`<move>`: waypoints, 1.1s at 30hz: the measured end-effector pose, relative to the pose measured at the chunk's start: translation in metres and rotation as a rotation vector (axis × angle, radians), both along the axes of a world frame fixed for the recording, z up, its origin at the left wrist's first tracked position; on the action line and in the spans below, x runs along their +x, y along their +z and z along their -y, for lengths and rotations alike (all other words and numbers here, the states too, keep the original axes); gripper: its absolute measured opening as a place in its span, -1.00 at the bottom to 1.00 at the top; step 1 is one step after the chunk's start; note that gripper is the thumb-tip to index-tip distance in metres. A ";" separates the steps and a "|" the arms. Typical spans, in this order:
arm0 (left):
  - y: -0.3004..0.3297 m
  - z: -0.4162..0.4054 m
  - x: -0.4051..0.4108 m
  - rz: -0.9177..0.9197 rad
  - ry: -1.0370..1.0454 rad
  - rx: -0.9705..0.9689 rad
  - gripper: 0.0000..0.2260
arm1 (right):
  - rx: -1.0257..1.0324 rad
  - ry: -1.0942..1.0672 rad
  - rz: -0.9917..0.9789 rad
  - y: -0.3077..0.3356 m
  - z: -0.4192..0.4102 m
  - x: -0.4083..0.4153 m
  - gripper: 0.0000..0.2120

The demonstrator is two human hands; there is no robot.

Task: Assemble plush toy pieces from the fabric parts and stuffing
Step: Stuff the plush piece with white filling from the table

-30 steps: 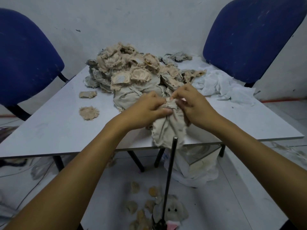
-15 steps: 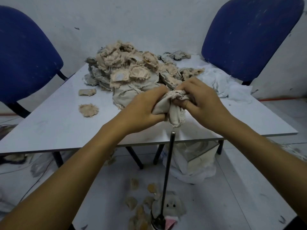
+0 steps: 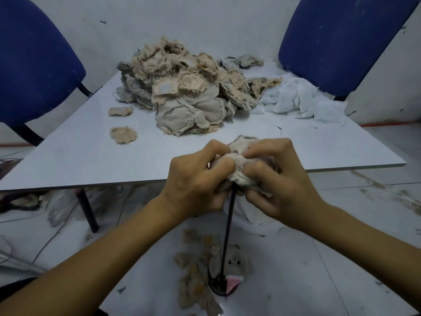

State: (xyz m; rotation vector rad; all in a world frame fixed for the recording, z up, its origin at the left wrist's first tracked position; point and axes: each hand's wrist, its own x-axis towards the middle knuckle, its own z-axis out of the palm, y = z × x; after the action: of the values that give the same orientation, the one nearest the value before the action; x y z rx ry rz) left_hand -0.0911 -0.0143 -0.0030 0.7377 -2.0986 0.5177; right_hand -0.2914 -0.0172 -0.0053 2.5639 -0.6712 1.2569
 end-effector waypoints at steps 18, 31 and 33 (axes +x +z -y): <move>0.048 0.004 0.009 -0.166 -0.210 0.330 -0.83 | 0.124 -0.015 0.110 0.046 0.015 -0.005 -0.86; 0.051 0.004 0.003 -0.089 -0.126 0.035 -0.80 | 0.022 -0.124 0.240 0.031 -0.003 0.013 -0.85; 0.043 0.001 0.003 -0.074 -0.146 -0.015 -0.79 | 0.007 -0.085 0.225 0.025 -0.008 0.012 -0.88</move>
State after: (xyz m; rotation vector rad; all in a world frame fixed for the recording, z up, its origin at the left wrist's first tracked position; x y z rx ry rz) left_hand -0.0885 -0.0149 0.0398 0.5810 -2.0588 0.4189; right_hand -0.2789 -0.0091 0.0193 2.3929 -0.8185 1.5303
